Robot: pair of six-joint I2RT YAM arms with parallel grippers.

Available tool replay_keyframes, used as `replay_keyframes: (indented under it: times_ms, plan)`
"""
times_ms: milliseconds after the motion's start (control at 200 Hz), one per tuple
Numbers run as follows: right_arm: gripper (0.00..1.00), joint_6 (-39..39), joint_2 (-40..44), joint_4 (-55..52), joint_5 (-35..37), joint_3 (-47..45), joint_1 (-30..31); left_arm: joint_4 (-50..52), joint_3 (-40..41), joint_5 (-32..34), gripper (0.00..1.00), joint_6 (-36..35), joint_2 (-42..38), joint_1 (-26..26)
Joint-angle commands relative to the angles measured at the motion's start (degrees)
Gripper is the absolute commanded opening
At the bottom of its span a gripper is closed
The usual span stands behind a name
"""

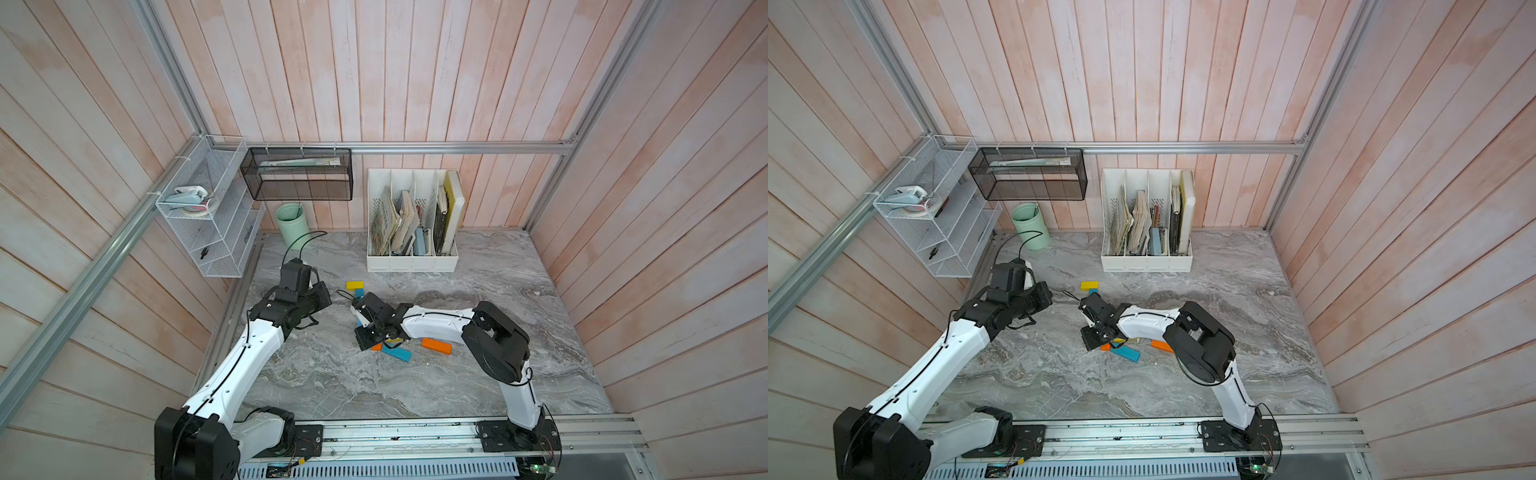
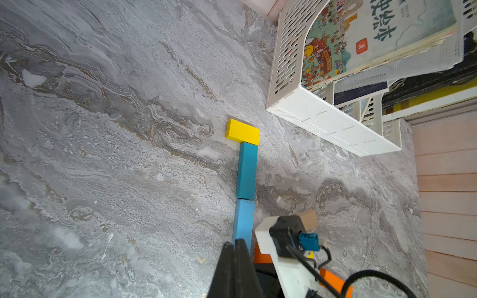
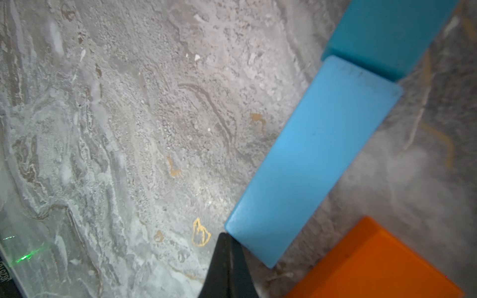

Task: Assemble a giraffe with building blocks
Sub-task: Assemble the building block at the center of the board.

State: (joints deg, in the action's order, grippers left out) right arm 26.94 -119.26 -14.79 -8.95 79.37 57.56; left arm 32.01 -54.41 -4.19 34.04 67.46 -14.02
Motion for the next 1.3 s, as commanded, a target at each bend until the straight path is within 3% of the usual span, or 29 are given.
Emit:
replay_keyframes:
  times_ms: [0, 265, 515, 900, 1295]
  plan:
    - [0.0, -0.3, -0.7, -0.5, -0.6, -0.2, 0.1, -1.0, -0.4, -0.4, 0.0, -0.7, -0.2, 0.3]
    - [0.0, 2.5, 4.2, 0.6, 0.0, -7.3, 2.4, -2.1, 1.0, -0.6, 0.0, -0.2, -0.2, 0.3]
    - [0.0, 5.2, 10.5, 1.6, 4.6, -13.0, 0.2, -5.8, 4.9, -4.9, 0.0, 0.3, 4.4, 0.3]
    - [0.0, 2.0, 5.8, 1.5, 4.5, -7.1, -5.9, -10.7, 5.6, -7.9, 0.0, -0.2, 14.9, 0.2]
    - [0.0, 0.3, -0.8, 1.3, 1.2, 0.4, -6.7, -14.8, 6.1, -9.3, 0.0, 0.2, 22.8, -0.1]
